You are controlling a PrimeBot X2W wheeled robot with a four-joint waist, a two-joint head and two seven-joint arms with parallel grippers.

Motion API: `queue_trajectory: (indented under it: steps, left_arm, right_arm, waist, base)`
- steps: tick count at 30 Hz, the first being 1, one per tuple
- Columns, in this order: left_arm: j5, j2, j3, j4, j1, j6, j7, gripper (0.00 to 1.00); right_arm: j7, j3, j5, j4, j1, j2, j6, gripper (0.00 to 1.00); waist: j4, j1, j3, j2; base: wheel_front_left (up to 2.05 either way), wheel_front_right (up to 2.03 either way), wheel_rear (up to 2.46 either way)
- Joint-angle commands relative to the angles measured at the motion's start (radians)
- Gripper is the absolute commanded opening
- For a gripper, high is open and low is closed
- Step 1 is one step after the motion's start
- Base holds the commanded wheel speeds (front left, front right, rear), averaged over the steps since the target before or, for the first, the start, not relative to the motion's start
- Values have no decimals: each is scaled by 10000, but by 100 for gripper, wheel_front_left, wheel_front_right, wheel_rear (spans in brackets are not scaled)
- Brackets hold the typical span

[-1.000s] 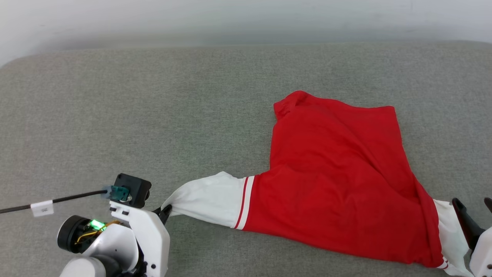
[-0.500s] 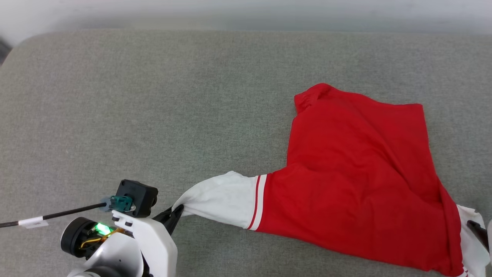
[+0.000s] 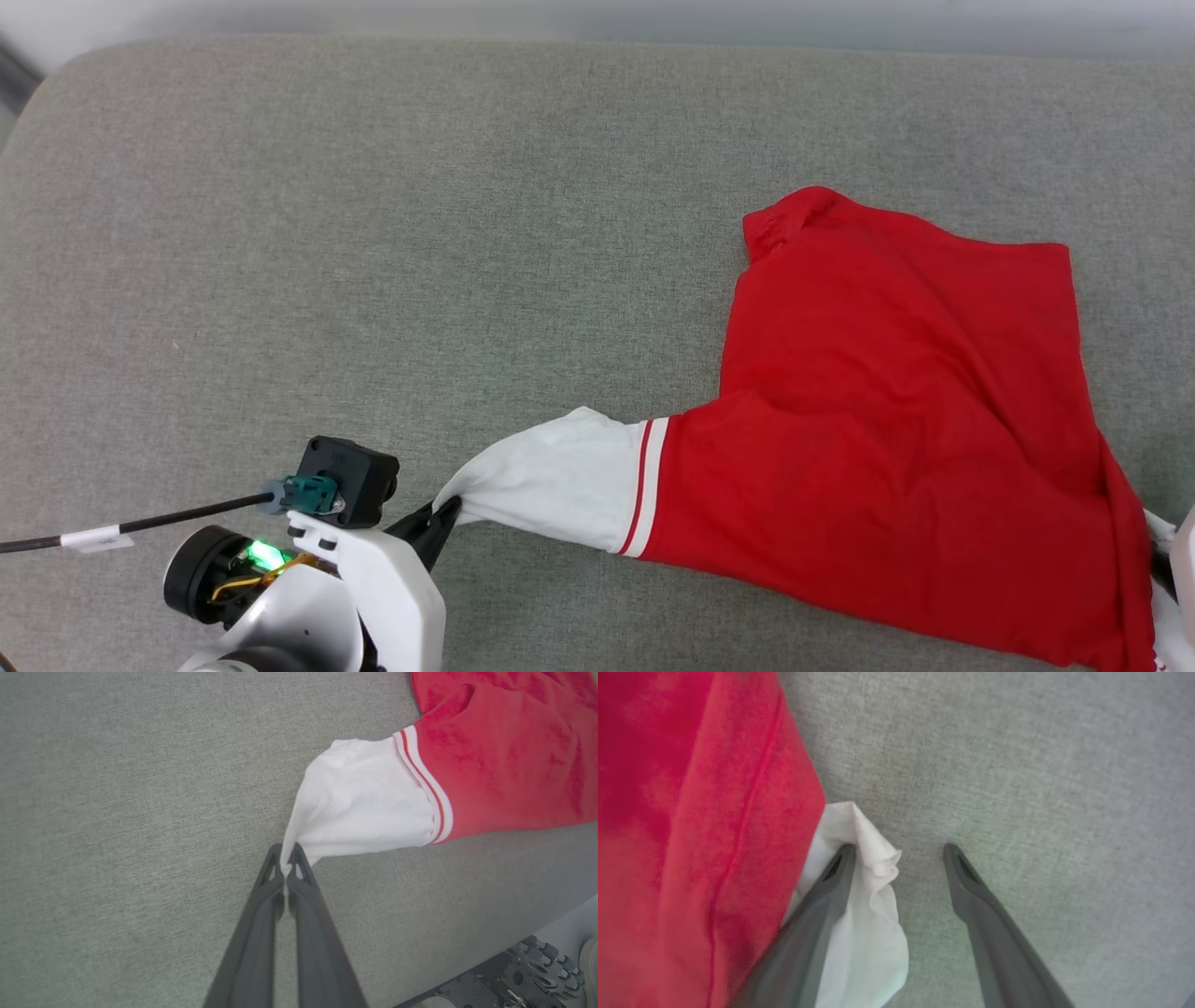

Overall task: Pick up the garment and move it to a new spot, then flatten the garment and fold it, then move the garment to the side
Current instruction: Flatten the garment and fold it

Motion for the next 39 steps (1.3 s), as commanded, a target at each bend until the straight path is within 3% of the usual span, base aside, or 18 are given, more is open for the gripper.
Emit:
queue_trajectory:
  steps: [1, 2, 10, 21, 30, 39]
  left_arm:
    - [32, -3, -14, 30, -131, 17, -38, 0]
    - [18, -2, -16, 61, -136, 17, -52, 0]
    - [-337, 25, 157, 208, 183, -16, -263, 0]
    - [-844, 735, 1322, -775, 299, 39, -354, 0]
    - [-1347, 1220, 2434, -1373, -941, -123, -556, 0]
    - [-1381, 1523, 2990, -665, -3573, -384, -1052, 0]
  right_arm:
    - [-76, 461, 95, 617, 175, 306, -16, 21]
    - [-179, 572, 156, 735, 174, 294, -16, 0]
    - [-316, 349, 1038, 618, 757, -337, -14, 0]
    - [1259, -1577, 2300, -1924, 1200, -804, -14, 0]
    - [2664, -2917, 2868, -3848, -544, -141, -14, 0]
    - [2773, -2685, 2946, -3746, -3700, 487, -13, 0]
  waist:
    - [18, 1, -2, 0]
    - [21, 1, -14, 0]
    - [-188, 1, -898, 0]
    - [-748, 1, -2271, 0]
    - [-1006, 1, -2903, 0]
    - [-1106, 1, -3079, 0]
  base:
    - [0, 0, 0]
    - [0, 0, 0]
    - [0, 0, 0]
    - [0, 0, 0]
    - [0, 0, 0]
    - [0, 0, 0]
